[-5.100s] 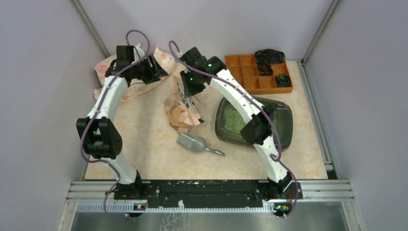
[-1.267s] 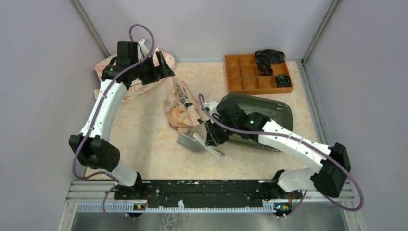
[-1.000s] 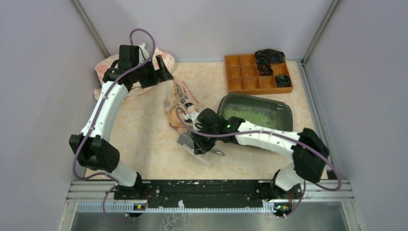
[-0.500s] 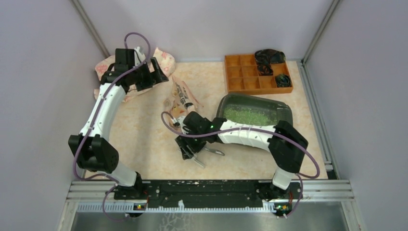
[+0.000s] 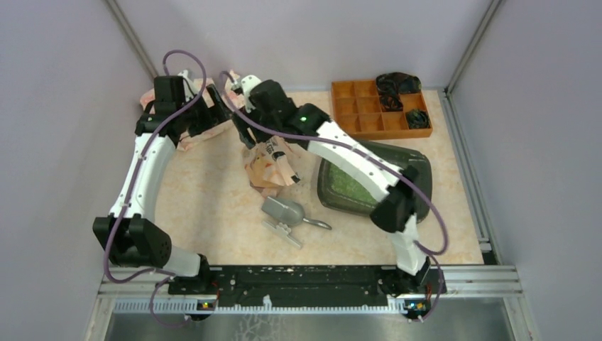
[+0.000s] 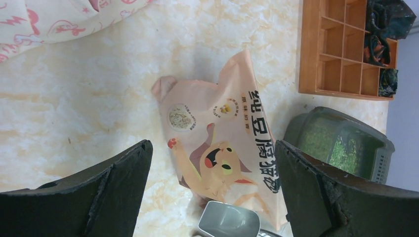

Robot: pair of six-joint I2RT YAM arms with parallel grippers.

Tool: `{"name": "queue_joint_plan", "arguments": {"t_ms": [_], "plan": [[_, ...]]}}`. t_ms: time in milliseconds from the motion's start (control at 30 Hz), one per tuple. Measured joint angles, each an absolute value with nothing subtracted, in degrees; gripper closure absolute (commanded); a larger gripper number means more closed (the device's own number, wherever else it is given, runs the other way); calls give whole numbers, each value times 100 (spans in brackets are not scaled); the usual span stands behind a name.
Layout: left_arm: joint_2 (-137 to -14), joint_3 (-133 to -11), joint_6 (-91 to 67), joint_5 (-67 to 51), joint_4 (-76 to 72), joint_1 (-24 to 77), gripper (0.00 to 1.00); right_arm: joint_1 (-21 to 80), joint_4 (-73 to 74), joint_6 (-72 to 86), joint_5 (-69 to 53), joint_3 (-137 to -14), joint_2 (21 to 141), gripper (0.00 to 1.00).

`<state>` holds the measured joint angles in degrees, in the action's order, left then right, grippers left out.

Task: Fill the litter box with clean litter
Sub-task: Place the clamp at the center of the board, then adjust the cat litter bag at the center of the board.

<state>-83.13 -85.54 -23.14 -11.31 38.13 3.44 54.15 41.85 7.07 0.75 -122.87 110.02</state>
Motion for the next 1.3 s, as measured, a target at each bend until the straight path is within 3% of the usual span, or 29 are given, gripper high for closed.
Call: {"name": "queue_joint_plan", "arguments": {"t_ms": [167,300,467,733,1300], "plan": [[-8313,-8484,-2276,-961,3765,296,1,5345,4740,467,552,-13769,12890,33],[-8270,-8276,-2290,-1063,3743,237,1,5262,4993,392,781,-14162,13576,33],[-8217,-8136,-2287,-1142,3741,246,1,5015,4858,346,1022,-13974,13489,35],[-8018,-8103,-2311,-1068,3726,172,1,4873,3992,340,943,-12359,12309,36],[-7669,-7959,-2355,-993,3638,82,1,4683,4056,432,578,-13358,12875,43]]}}
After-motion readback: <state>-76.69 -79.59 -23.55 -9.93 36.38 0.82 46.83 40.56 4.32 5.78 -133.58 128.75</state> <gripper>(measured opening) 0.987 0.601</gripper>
